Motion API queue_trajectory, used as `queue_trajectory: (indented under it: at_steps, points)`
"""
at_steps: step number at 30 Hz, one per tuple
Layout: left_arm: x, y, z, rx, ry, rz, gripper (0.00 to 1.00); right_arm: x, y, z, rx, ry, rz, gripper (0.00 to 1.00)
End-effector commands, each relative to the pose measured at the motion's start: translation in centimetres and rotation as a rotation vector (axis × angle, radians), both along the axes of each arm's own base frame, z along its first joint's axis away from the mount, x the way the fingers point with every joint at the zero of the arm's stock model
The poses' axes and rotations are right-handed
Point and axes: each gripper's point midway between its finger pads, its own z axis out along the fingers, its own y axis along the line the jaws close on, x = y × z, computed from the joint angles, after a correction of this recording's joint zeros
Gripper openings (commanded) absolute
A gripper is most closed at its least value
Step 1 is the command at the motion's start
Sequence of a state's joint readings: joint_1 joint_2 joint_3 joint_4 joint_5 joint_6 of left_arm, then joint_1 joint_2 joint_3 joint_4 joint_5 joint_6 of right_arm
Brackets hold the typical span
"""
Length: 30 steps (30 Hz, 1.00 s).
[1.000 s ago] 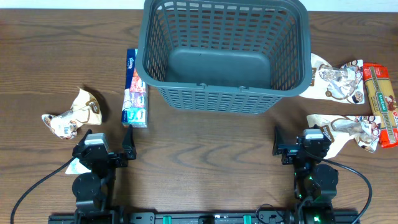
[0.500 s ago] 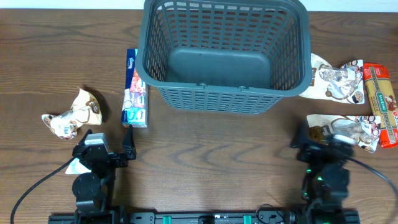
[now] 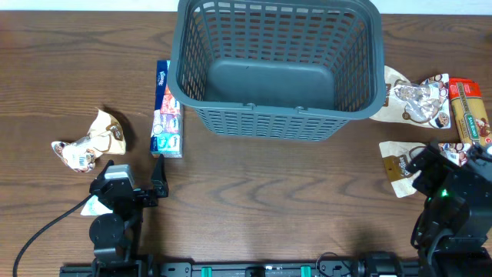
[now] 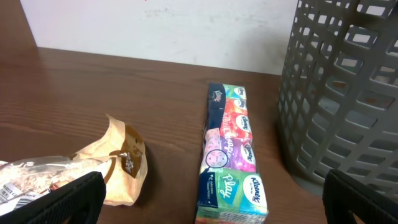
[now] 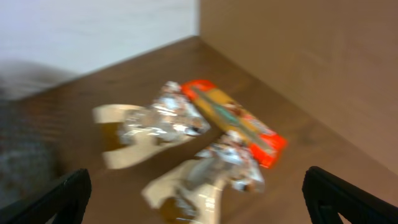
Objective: Pack container
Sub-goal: 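Move the right gripper to the front dried-mushroom bag and grasp it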
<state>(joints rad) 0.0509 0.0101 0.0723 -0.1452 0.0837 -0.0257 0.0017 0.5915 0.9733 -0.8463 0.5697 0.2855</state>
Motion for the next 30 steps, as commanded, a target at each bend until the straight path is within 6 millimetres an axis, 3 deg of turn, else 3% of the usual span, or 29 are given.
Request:
queue_trajectory:
  at_steps: [1,6,12,21,27,30]
  points:
    - [0.0,-0.1,-1.4,-0.006,0.027,-0.008,0.99,1.2,2.1,0.6,0.076,-0.039,0.123,0.99]
    - [0.0,-0.1,-1.4,-0.006,0.027,-0.008,0.99,2.2,2.8,1.4,0.082,-0.073,0.17,0.99]
    - [0.0,-0.1,-1.4,-0.006,0.027,-0.008,0.99,2.8,2.2,4.4,0.076,-0.207,0.132,0.99]
    - [0.0,-0.1,-1.4,-0.006,0.027,-0.008,0.99,2.8,-2.6,0.4,0.33,-0.135,-0.284,0.99]
    - [0.0,-0.1,-1.4,-0.006,0.027,-0.008,0.99,4.8,-6.6,0.1,0.426,0.036,-0.455,0.99]
    - [0.0,-0.1,-1.4,-0.006,0.027,-0.008,0.99,6.3,-8.3,-1.1,0.53,0.132,-0.502,0.99]
